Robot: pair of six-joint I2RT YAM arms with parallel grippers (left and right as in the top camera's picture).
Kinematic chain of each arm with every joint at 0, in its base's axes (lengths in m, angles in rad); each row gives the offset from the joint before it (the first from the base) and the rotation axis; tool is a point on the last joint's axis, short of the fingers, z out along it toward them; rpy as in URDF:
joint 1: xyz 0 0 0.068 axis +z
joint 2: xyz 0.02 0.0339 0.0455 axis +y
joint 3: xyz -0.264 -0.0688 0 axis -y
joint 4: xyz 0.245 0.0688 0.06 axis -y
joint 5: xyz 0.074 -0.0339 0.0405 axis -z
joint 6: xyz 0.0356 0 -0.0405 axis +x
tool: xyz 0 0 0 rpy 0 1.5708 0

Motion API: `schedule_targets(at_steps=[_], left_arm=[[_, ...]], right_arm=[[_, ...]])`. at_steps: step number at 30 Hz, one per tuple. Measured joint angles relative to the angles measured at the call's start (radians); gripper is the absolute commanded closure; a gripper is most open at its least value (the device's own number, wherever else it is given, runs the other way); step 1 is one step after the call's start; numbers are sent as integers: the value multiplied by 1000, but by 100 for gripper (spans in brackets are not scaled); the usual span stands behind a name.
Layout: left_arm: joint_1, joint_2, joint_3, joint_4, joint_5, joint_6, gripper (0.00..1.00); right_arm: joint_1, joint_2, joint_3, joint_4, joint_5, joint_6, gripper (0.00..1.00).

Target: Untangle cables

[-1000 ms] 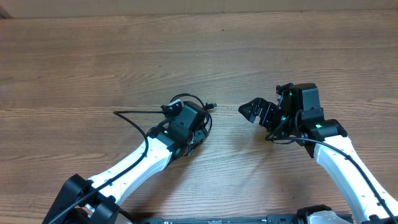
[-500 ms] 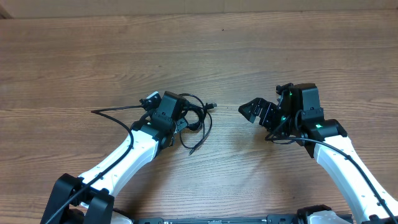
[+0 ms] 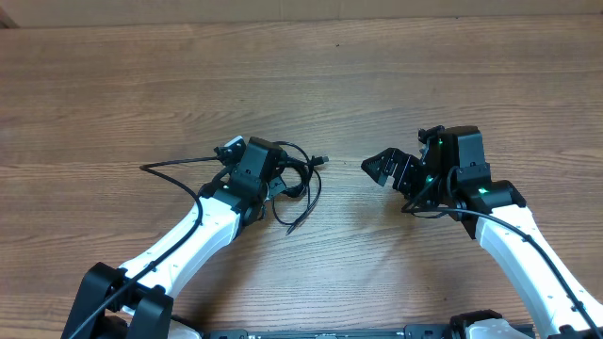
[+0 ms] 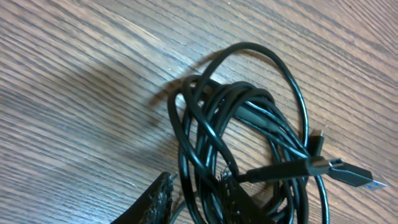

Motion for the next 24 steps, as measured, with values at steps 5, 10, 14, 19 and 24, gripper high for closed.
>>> schedule_targets(at_steps=[5, 10, 14, 19, 24], left_arm=[[0, 0, 0, 1, 18, 0, 96], [0, 0, 0, 2, 24, -1, 96], [0, 0, 0, 2, 21, -5, 70], [0, 5, 0, 2, 18, -3, 70], [0, 60, 1, 31, 13, -3, 71]], right_arm=[[0, 0, 0, 0, 0, 0, 0], [0, 0, 0, 0, 0, 0, 0], [0, 0, 0, 0, 0, 0, 0], [0, 0, 0, 2, 0, 0, 0], [0, 0, 0, 10, 0, -1, 0]])
